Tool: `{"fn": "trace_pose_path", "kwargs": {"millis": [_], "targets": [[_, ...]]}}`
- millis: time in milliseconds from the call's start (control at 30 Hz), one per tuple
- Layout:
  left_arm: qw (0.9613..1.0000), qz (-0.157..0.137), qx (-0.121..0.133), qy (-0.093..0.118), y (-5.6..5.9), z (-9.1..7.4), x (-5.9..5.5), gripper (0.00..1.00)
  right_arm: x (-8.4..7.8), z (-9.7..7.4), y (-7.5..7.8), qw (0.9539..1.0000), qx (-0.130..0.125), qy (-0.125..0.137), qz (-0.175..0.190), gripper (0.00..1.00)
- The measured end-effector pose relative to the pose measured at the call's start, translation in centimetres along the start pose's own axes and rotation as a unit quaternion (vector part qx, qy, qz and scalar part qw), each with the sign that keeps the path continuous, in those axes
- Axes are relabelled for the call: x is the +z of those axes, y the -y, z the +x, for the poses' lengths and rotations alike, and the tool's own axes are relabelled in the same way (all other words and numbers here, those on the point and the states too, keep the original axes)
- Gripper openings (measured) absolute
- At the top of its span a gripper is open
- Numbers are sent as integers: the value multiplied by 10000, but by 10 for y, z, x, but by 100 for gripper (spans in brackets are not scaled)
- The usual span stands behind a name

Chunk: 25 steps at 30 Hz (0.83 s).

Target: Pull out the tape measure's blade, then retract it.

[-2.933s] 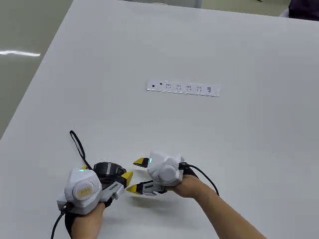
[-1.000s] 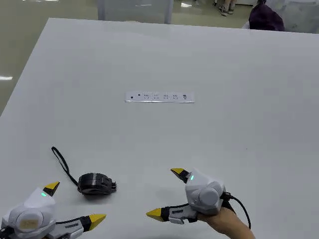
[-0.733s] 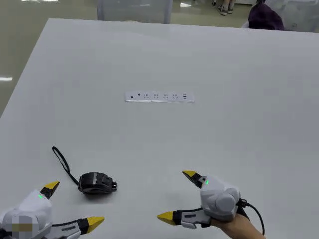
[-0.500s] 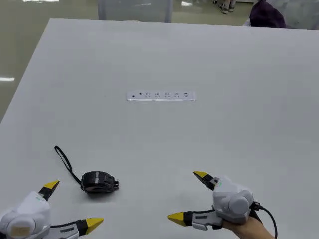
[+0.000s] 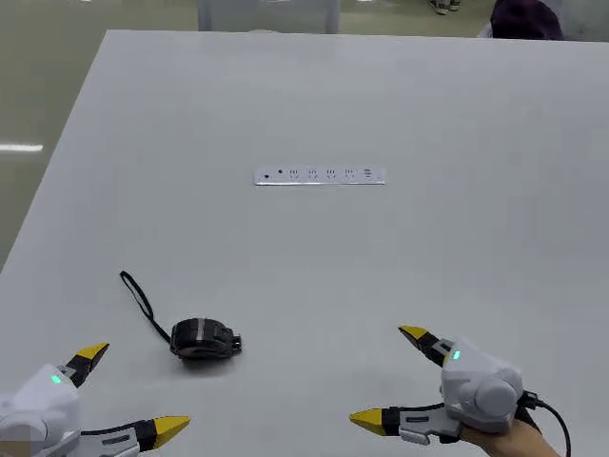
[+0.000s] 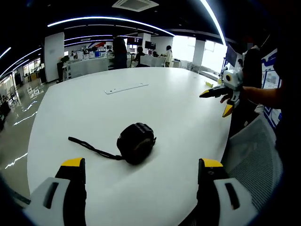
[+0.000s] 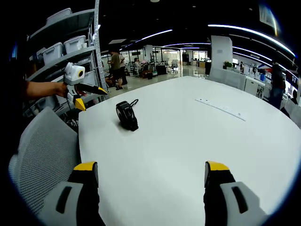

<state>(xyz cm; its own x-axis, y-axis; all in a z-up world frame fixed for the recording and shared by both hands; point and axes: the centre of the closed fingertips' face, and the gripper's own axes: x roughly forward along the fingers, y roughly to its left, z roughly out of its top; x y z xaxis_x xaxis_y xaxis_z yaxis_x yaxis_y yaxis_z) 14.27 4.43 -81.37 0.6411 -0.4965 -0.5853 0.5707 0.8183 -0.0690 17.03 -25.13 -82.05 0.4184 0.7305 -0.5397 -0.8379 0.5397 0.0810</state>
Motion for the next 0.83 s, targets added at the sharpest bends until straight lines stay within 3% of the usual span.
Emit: {"fn": "trace_pose_path", "kwargs": {"millis": [133,333,833], "targets": [[10000,-7,15,26,-2,-1,0,99,-1,-2,1,10000,-26,38,51,95],[9999,96,-35,105,3,-4,9,99,-2,-5,1,10000,-22,48,49,95],[9996,233,-132,88,3,-8,4,99,3,-11,2,9999,-19,118,-38,95]]}}
